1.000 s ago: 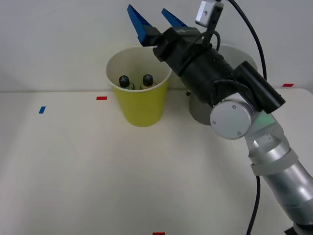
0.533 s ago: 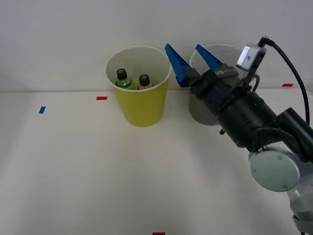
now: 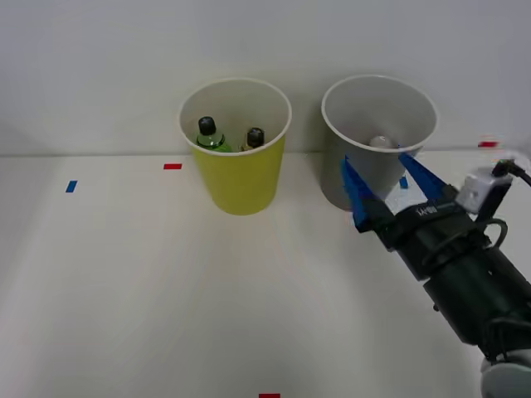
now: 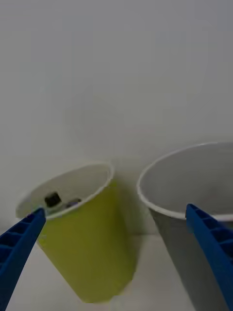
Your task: Put cans in the gray bin, plastic bottles in the light green bin
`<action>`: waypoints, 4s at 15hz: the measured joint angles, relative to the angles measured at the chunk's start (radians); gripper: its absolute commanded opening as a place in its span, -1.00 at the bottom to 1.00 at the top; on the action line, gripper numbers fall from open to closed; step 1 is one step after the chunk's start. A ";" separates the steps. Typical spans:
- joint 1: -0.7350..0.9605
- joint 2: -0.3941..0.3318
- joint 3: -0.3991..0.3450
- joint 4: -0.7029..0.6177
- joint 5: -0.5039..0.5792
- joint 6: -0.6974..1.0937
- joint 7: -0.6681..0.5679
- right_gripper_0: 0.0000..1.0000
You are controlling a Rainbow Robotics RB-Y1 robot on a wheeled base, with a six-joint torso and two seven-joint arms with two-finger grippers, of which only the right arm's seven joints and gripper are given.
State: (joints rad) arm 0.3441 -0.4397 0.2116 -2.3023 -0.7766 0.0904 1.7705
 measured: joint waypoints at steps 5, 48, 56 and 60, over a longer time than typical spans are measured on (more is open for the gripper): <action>0.241 0.003 -0.044 -0.030 0.166 -0.004 0.015 1.00; 0.445 0.061 -0.214 0.628 1.104 -1.074 -1.196 1.00; 0.444 0.062 -0.222 0.626 1.114 -1.074 -1.192 1.00; 0.445 0.062 -0.222 0.626 1.114 -1.075 -1.190 1.00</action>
State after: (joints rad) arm 0.7894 -0.3774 -0.0103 -1.6765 0.3376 -0.9845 0.5801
